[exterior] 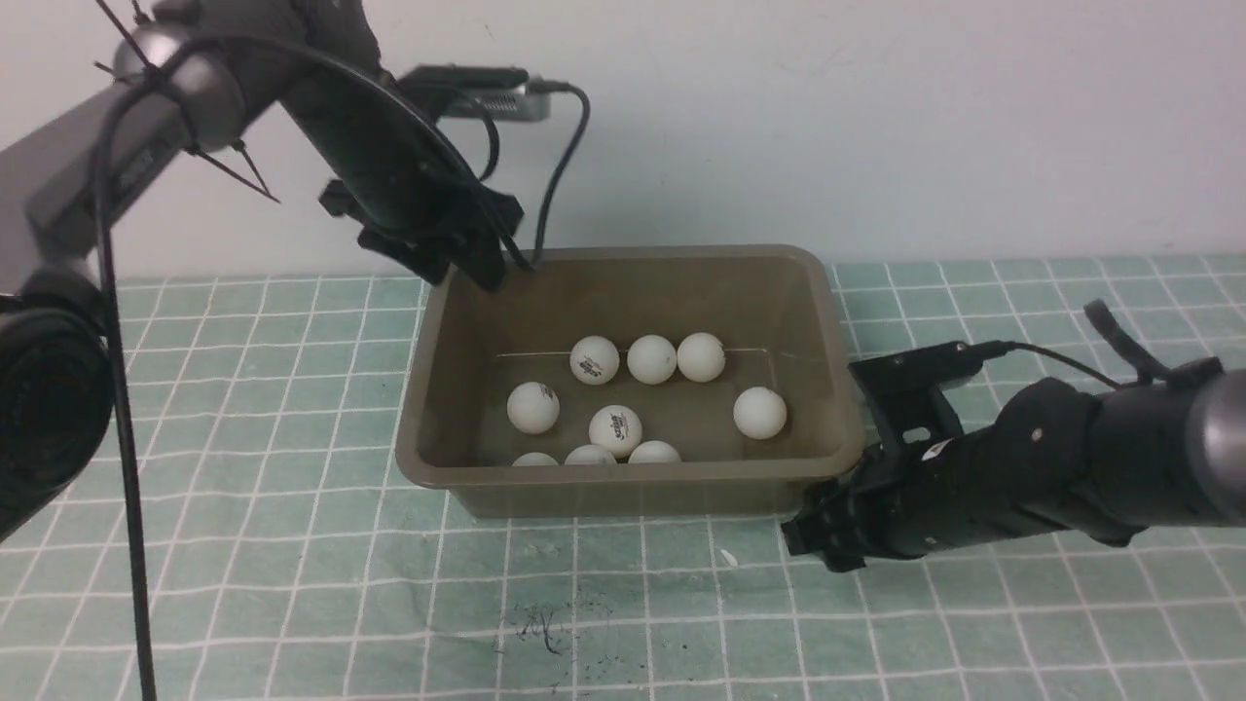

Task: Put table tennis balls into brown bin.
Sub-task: 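Reach for and grasp a ping pong ball on the table, then release the ping pong ball into the bin and lift the gripper away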

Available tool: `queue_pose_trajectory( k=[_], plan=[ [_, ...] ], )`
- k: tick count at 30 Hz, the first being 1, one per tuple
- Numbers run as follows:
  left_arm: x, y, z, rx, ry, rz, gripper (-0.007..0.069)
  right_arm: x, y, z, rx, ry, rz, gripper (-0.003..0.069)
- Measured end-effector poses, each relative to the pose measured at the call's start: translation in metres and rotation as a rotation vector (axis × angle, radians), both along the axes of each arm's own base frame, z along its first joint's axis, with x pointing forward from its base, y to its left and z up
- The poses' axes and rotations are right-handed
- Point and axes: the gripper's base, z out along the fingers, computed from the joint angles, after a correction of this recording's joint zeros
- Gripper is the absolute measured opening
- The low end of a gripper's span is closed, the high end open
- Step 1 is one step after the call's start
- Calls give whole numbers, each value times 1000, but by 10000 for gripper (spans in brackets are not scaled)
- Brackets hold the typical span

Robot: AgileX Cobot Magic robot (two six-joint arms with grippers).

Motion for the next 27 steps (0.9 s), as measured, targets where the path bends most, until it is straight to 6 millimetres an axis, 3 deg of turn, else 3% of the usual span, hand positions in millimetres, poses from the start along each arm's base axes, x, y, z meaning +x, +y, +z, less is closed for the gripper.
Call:
queue_pose_trajectory(
  k=[1,3,4,5,6,9,10,11,14,18,21,23,25,27],
  plan=[
    [0,1,1,3,-4,3,183,0,0,0,0,0,0,351],
    [-5,21,31,14,-75,42,53,-9,-2,7,32,86,38,363],
    [-10,34,47,17,-107,69,21,-17,-5,21,58,122,70,363],
    [-11,36,49,17,-111,73,17,-16,-5,21,57,121,68,363],
    [-21,59,75,13,-164,124,0,-26,-11,48,95,122,105,363],
    [-39,83,99,6,-202,178,-5,-35,-15,86,137,34,119,363],
    [-41,85,102,6,-209,182,-5,-35,-15,89,138,26,120,363],
    [-54,94,111,2,-215,204,-5,-33,-15,111,162,-44,120,363],
    [-84,100,117,-11,-187,213,-5,-15,-8,149,201,-163,130,363],
    [-130,89,106,-63,-107,151,-5,21,7,172,230,-216,150,389],
    [-165,80,98,-107,-99,101,-5,35,16,185,241,-161,216,507],
    [-177,78,96,-113,-110,90,-5,33,17,197,243,-135,252,525],
    [-192,77,91,-116,-113,83,-5,28,12,216,248,-126,265,502],
    [-205,77,88,-112,-128,76,-5,10,-4,251,218,-170,262,368]
  ],
)
